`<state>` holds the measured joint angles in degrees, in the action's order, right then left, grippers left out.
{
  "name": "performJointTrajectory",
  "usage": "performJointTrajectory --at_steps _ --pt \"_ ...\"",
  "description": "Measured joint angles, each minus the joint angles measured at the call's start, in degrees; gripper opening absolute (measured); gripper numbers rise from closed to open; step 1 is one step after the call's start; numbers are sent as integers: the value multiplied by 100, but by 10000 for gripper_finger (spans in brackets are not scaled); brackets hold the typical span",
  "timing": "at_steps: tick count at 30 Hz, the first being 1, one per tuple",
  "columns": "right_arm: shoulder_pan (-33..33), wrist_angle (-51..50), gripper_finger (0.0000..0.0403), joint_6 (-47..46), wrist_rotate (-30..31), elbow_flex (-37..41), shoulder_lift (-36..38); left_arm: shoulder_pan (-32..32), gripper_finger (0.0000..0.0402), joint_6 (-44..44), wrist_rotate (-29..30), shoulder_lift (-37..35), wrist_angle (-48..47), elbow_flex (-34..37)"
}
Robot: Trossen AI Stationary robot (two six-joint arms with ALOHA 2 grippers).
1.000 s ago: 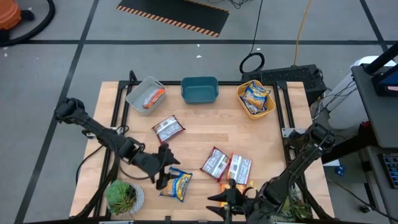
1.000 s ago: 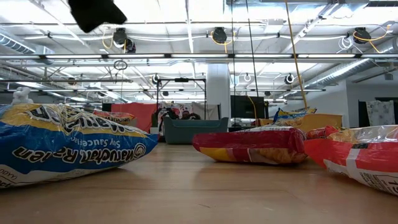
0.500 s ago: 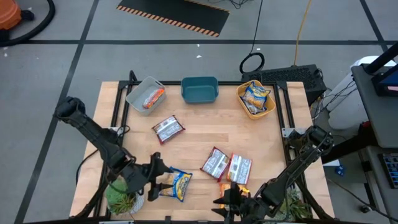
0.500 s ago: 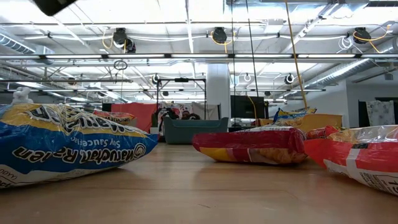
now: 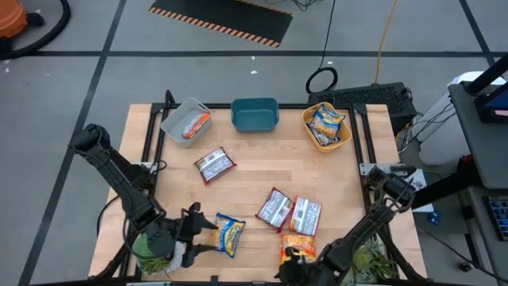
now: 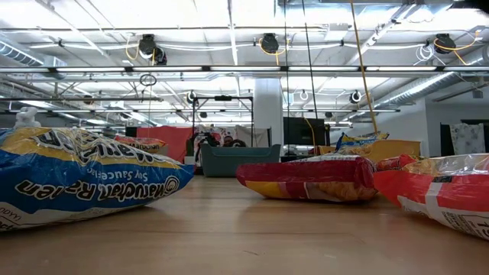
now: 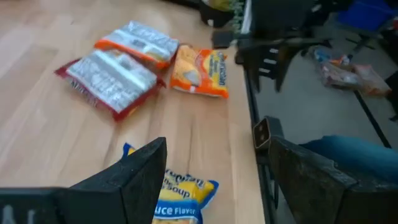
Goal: Sort Maruchan noodles
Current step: Put the bottom orange noodle pack into the gray bin
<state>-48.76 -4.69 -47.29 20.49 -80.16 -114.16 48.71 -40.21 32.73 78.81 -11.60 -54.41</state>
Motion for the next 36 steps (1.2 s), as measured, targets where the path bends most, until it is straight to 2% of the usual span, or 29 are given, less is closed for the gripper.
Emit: performJointTrajectory --at_steps 7,12,16,23,29,36 --pt "157 -296 141 691 -554 -4 -67 -114 284 402 37 54 -25 0" --pt "317 -1618 141 917 -644 -278 -69 -144 284 390 28 203 -24 0" --pt "432 -2150 141 1208 -819 -560 -75 -190 284 393 28 269 -24 0" --pt "562 -2358 141 1421 -1005 -769 -78 -397 284 398 21 262 2 0" --pt "633 -2310 142 1713 -1003 -769 -106 -668 285 380 -341 262 20 0" --pt "623 -2332 167 2232 -1030 -752 -106 -919 285 599 -481 260 244 0"
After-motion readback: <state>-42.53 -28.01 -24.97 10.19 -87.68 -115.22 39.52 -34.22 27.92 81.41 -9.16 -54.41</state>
